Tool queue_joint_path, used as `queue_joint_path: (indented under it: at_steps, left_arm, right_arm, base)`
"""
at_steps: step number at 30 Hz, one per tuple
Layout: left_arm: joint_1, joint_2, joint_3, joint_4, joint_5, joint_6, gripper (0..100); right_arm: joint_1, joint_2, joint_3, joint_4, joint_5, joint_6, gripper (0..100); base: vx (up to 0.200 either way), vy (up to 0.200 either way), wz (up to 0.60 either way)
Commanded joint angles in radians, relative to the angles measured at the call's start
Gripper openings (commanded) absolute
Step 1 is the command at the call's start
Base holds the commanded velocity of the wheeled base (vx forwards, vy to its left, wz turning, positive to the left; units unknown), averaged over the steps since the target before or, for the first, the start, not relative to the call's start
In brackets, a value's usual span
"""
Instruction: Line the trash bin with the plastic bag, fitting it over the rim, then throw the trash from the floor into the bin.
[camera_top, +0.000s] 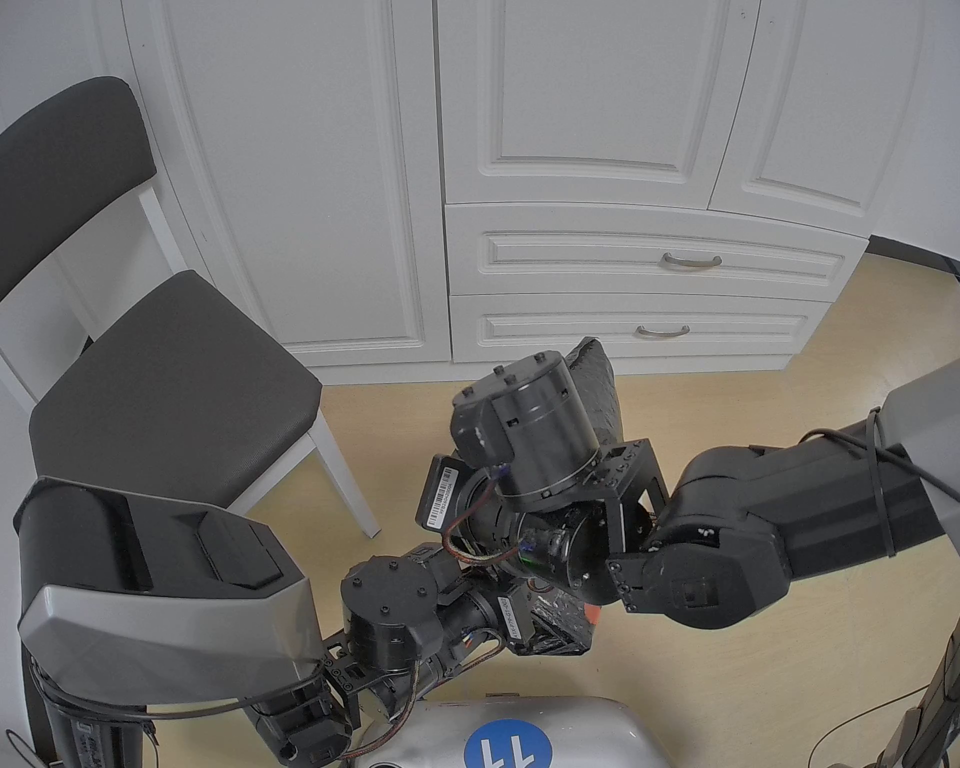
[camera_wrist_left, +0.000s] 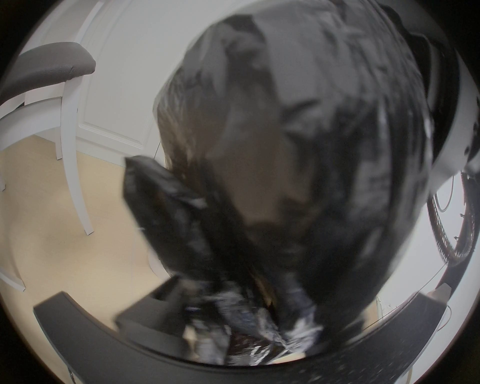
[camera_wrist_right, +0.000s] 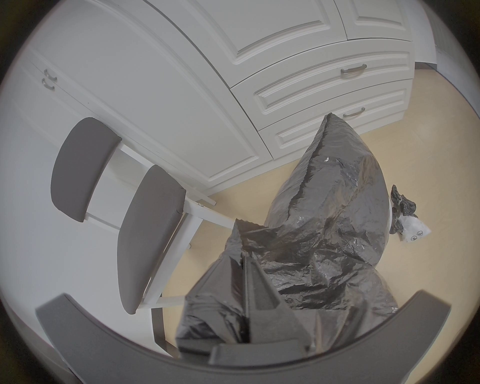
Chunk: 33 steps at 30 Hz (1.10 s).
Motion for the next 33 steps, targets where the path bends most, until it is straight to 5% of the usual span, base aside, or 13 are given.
queue_joint_path:
  at_steps: [1,9,10,18,33]
  left_arm:
    - [0.001,0.006,-0.001,-0.001,0.001,0.0,0]
    - [0.001,0.006,-0.001,-0.001,0.001,0.002,0]
    - [0.001,0.006,-0.001,-0.001,0.001,0.002,0]
    - [0.001,0.006,-0.001,-0.001,0.002,0.0,0]
    - [0.001,-0.004,0.007,-0.001,0.002,0.006,0]
  right_arm:
    - [0.0,-0.001,-0.001,-0.001,0.0,0.0,0]
    - [0.008,-0.001,0.009,-0.005,-0.003,0.0,0]
    - [0.008,-0.001,0.009,-0.005,-0.005,0.0,100]
    - [0.003,-0.033,0.021,0.001,-0.045,-0.018,100]
    - [-0.055,-0.248,0.139,0.035,-0.043,-0.193,100]
  base:
    - [0.0,0.0,0.0]
    - [0.0,0.0,0.0]
    - [0.0,0.0,0.0]
    - [0.0,0.0,0.0]
    - [0.0,0.0,0.0]
